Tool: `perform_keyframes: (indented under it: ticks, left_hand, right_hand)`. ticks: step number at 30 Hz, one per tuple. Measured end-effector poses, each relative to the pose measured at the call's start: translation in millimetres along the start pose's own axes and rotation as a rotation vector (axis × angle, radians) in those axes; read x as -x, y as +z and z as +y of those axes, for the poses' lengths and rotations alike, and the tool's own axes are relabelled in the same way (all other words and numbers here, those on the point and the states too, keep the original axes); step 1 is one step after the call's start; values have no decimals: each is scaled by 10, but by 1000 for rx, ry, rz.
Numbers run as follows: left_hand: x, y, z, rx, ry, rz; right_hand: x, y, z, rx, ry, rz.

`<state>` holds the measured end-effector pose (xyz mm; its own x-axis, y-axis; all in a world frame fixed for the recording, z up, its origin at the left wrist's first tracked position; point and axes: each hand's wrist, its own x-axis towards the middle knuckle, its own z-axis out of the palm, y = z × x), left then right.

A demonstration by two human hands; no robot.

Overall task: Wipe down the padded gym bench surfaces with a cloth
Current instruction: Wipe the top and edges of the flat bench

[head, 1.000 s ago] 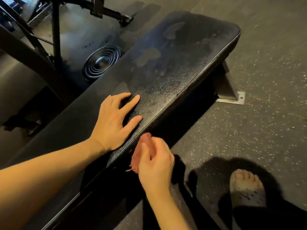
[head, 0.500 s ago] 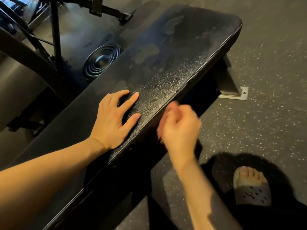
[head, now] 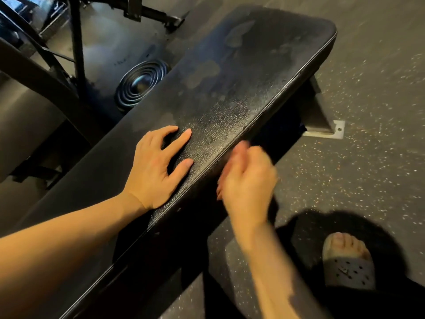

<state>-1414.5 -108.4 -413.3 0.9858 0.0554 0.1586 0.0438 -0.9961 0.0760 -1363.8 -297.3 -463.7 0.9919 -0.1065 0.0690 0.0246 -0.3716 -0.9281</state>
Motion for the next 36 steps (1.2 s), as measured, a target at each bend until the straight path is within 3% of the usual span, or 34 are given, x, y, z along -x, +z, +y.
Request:
perform_keyframes:
  ticks: [4,8,10,15,20,22,26,31,36]
  left_hand:
    - [4,4,-4,1,7,2]
    - [0,-1,11,7,-4,-5]
    - [5,-5,12,12,-6,-5]
    - [1,-5,6,12,0,-1]
    - [10,8,-3,11,-6,0]
    - [11,8,-12,18,-4,1]
    - [6,14,-24,11,14,12]
    - [8,19,-12,18,3,15]
    - [8,20,-26,10,6,13]
  right_hand:
    - [710,-1,-168,-77,-175,-213]
    - [-241,4,149,47,-11,-25]
    - [-235,-8,144,37,26,7]
    - [777,-1,-242,-127,-127,-210]
    - [-248,24,194,22,30,-29]
    - [-58,25,91,30,17,-12]
    - [594,-28,-242,-69,-152,-195]
    - [32,18,26,-61,-19,-40]
    - [512,-21,-276,-91,-59,-128]
